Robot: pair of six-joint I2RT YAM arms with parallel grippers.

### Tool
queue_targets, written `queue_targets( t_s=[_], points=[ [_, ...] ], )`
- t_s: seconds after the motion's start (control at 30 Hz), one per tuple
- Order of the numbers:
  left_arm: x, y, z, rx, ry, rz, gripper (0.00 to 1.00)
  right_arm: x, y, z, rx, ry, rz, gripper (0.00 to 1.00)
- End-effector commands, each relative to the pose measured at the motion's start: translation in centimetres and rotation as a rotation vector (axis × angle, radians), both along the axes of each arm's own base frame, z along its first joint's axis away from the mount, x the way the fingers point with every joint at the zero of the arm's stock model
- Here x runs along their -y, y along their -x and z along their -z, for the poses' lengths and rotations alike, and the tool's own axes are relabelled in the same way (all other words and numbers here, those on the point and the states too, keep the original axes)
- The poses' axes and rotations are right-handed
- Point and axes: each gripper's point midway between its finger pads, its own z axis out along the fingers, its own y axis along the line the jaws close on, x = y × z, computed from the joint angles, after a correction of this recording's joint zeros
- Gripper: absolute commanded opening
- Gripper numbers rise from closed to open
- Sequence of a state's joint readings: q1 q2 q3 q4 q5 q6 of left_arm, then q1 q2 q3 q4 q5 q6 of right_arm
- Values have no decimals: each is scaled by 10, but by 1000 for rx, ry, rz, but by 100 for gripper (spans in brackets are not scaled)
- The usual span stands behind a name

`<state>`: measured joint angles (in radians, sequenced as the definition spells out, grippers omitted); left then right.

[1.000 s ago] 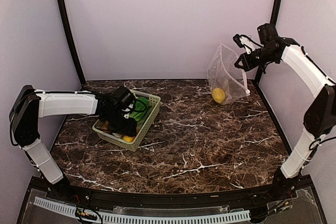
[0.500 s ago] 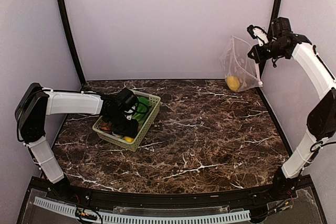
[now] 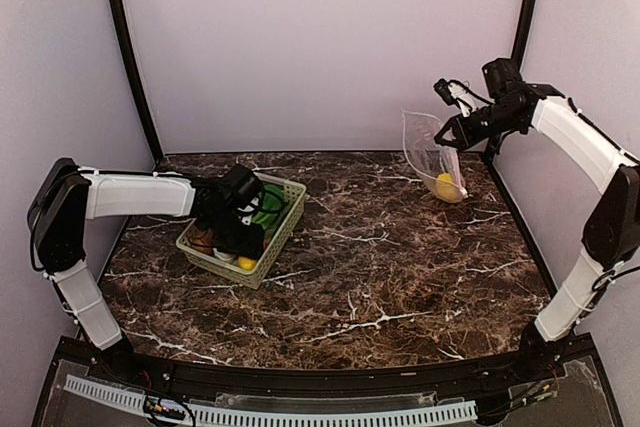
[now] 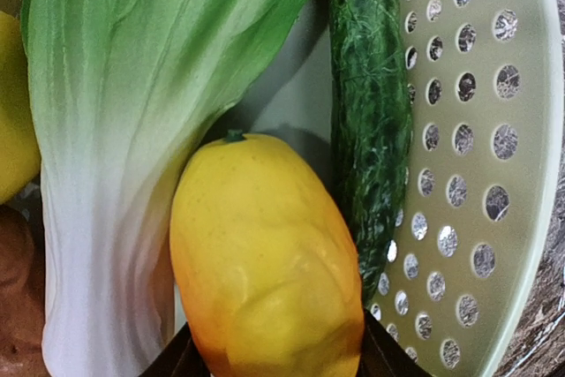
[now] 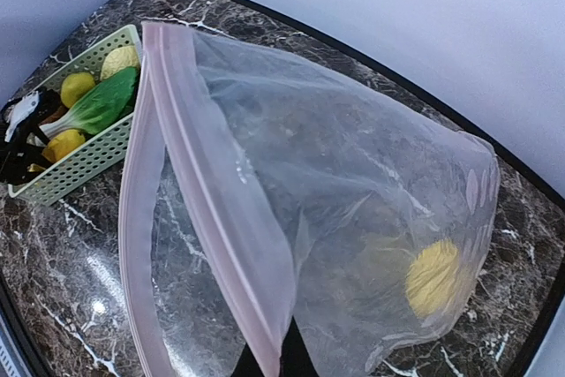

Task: Place the food in the zip-top bag and seal the zipper
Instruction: Adjust the zipper food storage bag at the center of the board, then pick up the fake fruit from the bin.

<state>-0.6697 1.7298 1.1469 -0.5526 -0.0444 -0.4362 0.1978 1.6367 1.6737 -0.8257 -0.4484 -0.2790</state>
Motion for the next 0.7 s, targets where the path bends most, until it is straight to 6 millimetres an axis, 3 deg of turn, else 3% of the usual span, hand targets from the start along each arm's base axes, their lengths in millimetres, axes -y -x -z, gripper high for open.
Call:
queue_targets(
  t_s=[0.0, 0.23, 0.43, 0.67],
  points=[
    [4, -13, -48, 120, 46, 22, 32, -36, 9, 10, -53, -86, -105, 0],
    [3, -19, -79, 221, 71, 37, 26, -66, 18, 13, -67, -90, -188, 0],
    [17, -24, -134, 403, 116, 138, 23, -79, 20, 16, -77, -84, -214, 0],
    [64, -19, -190, 604, 297, 269, 19, -102, 26, 24, -112, -94, -247, 0]
  ],
)
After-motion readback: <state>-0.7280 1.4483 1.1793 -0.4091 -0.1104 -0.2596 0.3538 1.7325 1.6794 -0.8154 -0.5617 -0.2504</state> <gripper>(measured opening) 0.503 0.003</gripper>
